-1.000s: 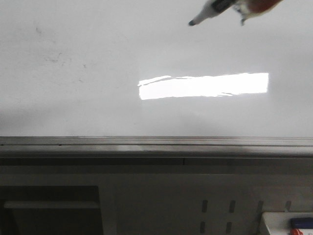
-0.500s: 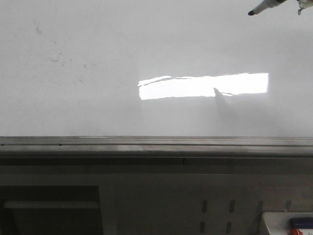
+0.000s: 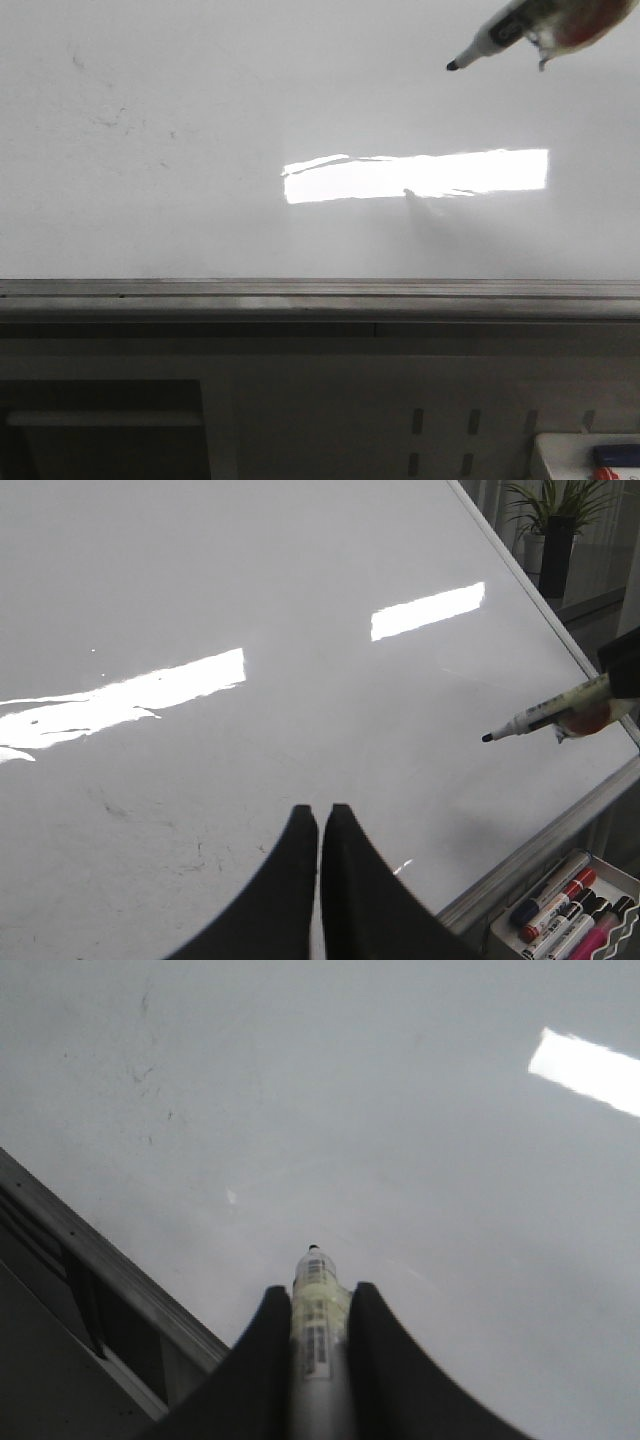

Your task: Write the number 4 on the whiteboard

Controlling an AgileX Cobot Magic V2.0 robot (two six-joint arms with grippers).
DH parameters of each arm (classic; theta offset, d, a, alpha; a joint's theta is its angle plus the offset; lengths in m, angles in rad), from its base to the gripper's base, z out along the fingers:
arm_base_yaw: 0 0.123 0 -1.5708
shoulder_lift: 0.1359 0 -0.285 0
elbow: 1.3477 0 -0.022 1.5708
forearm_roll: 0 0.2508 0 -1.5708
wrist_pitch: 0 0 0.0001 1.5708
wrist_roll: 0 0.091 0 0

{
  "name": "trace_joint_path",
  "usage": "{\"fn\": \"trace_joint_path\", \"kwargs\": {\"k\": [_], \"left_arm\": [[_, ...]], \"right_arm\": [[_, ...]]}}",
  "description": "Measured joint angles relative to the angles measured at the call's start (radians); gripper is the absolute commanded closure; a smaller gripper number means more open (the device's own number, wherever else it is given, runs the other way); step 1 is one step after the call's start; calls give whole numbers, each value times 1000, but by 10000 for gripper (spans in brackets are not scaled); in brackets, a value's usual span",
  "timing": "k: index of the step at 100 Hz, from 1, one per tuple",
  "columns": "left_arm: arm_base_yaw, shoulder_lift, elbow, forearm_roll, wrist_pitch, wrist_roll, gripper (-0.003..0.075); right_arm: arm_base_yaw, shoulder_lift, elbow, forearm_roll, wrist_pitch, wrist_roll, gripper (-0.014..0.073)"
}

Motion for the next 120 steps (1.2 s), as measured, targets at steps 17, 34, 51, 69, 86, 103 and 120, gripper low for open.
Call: {"fn": "trace_joint_path", "kwargs": {"k": [17,34,51,69,86,103,120], "left_arm": [[0,0,0,0,0,0,741],[0,0,0,0,0,0,741],[0,0,0,-14,0,-2,741],[0,0,0,-20,0,-2,741],[0,0,0,-22,0,-2,741],[0,0,0,-26,0,-2,741],[0,0,0,-26,0,-2,741]], "right_arm": [[0,75,-14,-101,-14,125,666],[-12,125,-64,-136,-14,199,666],[-89,161,-105,-105,-28,212,666],[-186,167,-108,-74,-125,215,666],[-214,184,-108,-74,-163,216,666],[-216,226,-108,-81,-170,216,666],[-216,265,-108,-119,-174,216,666]]}}
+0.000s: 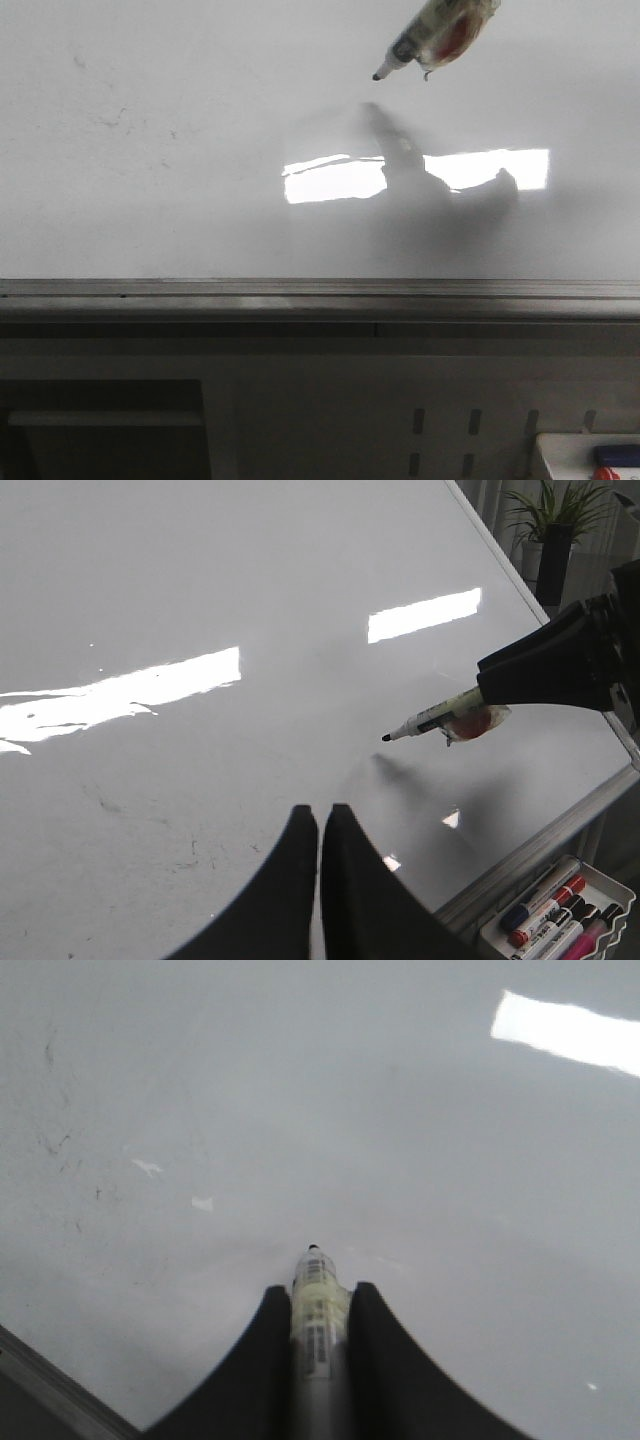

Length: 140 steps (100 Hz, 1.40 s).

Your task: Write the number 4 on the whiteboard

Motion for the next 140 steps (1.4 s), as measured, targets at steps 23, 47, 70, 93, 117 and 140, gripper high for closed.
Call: {"fn": "trace_joint_path", "kwargs": {"k": [23,47,70,93,117,140], "left_arm": [[0,0,0,0,0,0,741],[0,0,0,0,0,0,741],[0,0,0,0,0,0,741],[0,0,0,0,0,0,741],[0,0,0,0,0,0,741],[0,0,0,0,0,0,741]], "right_arm": [[-1,23,0,-22,45,0,666],[-17,57,-8,-26,47,0,666],[-24,62,-11,-14,28,0,666],[-29,86,-13,92,-81,0,666],[-11,157,-15,135,-160,1,666],[-7,170,-16,140,-171,2,666]]}}
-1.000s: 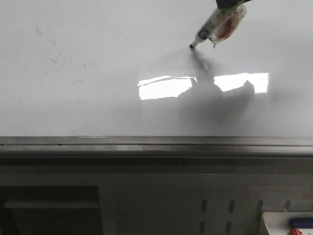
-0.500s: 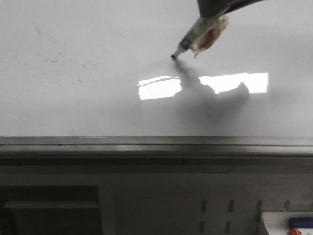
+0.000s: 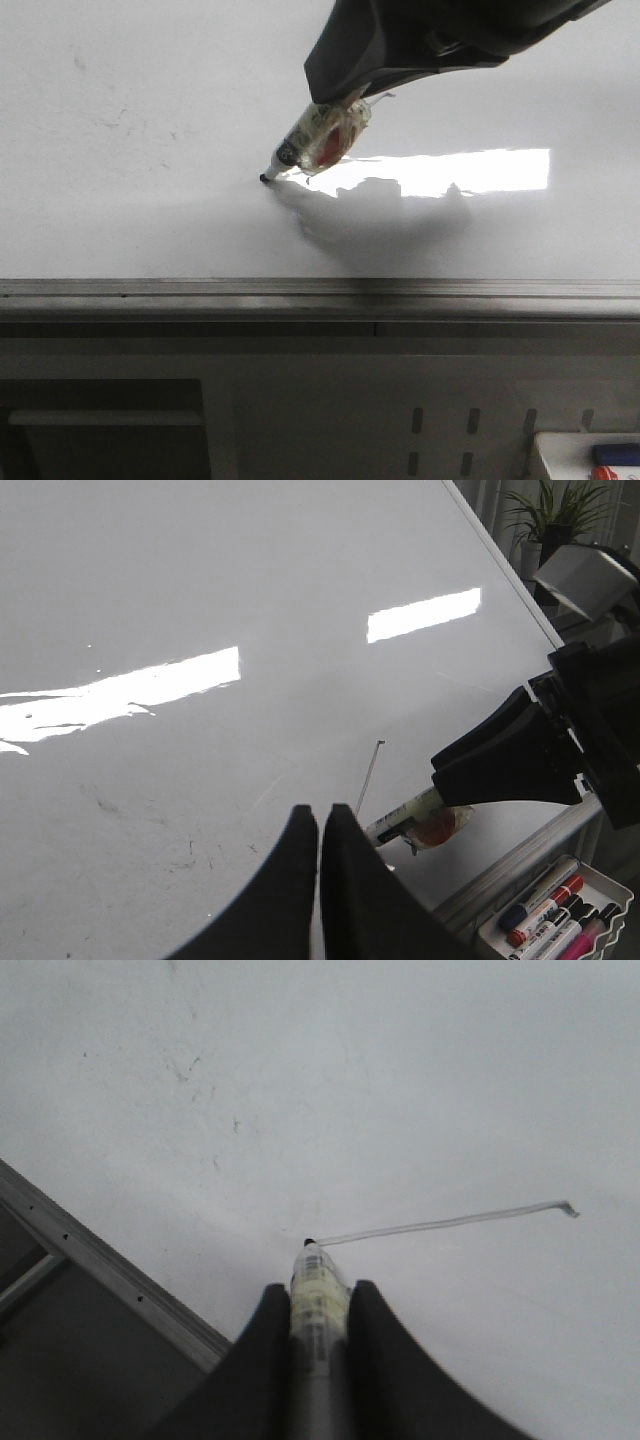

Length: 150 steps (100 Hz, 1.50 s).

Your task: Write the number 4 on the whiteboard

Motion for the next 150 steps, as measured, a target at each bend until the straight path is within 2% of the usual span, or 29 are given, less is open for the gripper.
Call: {"fn": "trace_joint_path", "kwargs": {"k": [22,51,68,87,110,150], "left_arm": [[0,0,0,0,0,0,741],[0,0,0,0,0,0,741],[0,0,0,0,0,0,741],[0,0,0,0,0,0,741],[0,0,0,-22,0,0,741],[0,0,0,-33,0,0,741]], "right_arm": [[8,-23,-4,19,54,3,666],[8,-164,3,49,336,-38,666],[1,-224,37,68,409,-49,666],[1,-237,40,70,396,-68,666],[17,-248,-23,65,265,-93,666],[19,-134,-34,-41,271,-121,666]]}}
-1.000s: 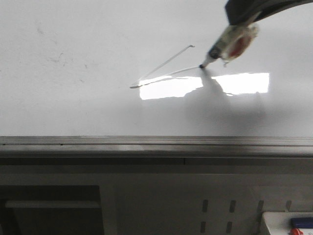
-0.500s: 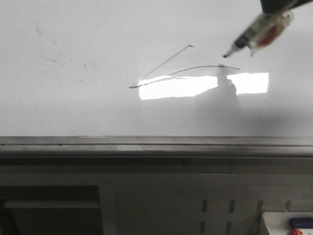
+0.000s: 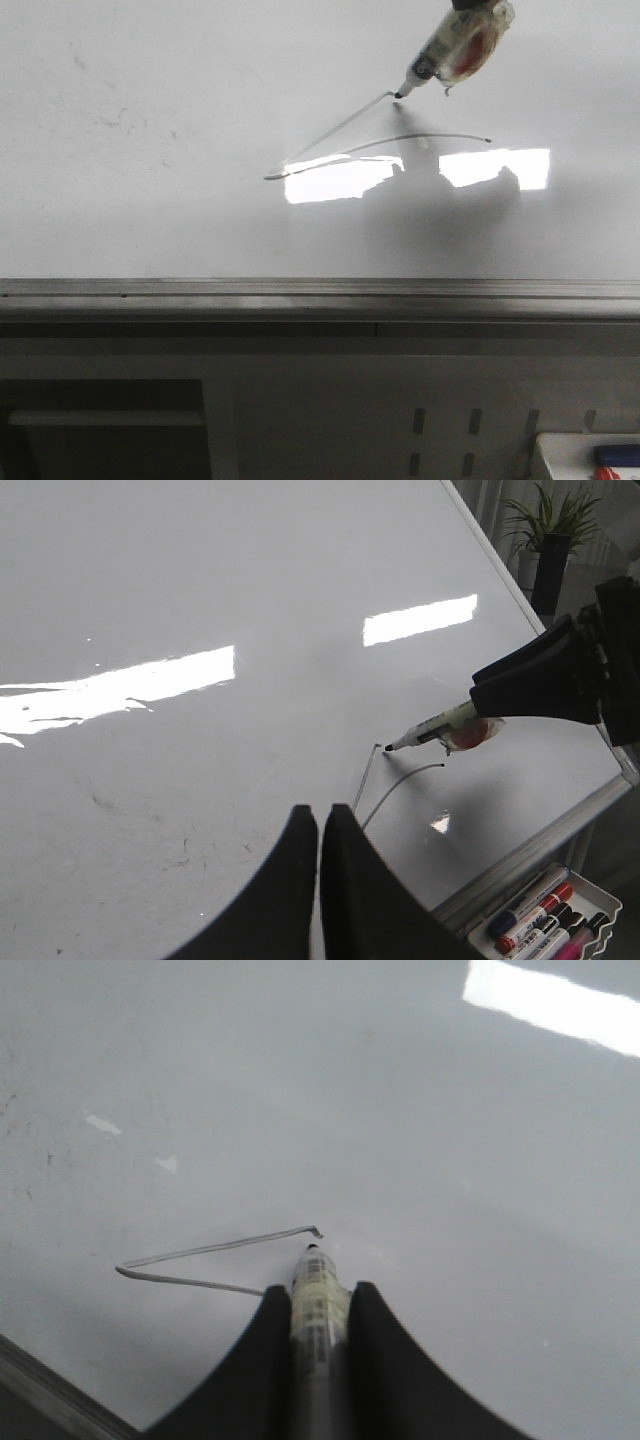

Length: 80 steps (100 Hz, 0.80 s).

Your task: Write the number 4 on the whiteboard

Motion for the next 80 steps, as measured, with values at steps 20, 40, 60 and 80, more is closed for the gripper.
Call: {"fn": "trace_joint_path", "kwargs": {"k": [20,40,60,80], "left_arm": [[0,0,0,-1,0,0,741],[0,0,0,-1,0,0,741],[0,0,0,-1,0,0,741],[0,0,0,-1,0,0,741]], "right_arm": [[-33,16,-1,-14,-23,-2,666],[-68,16,-2,-14,-76,-2,666],[-69,16,-7,9,-64,-2,666],[-56,16,7,126,-54,-11,666]]}}
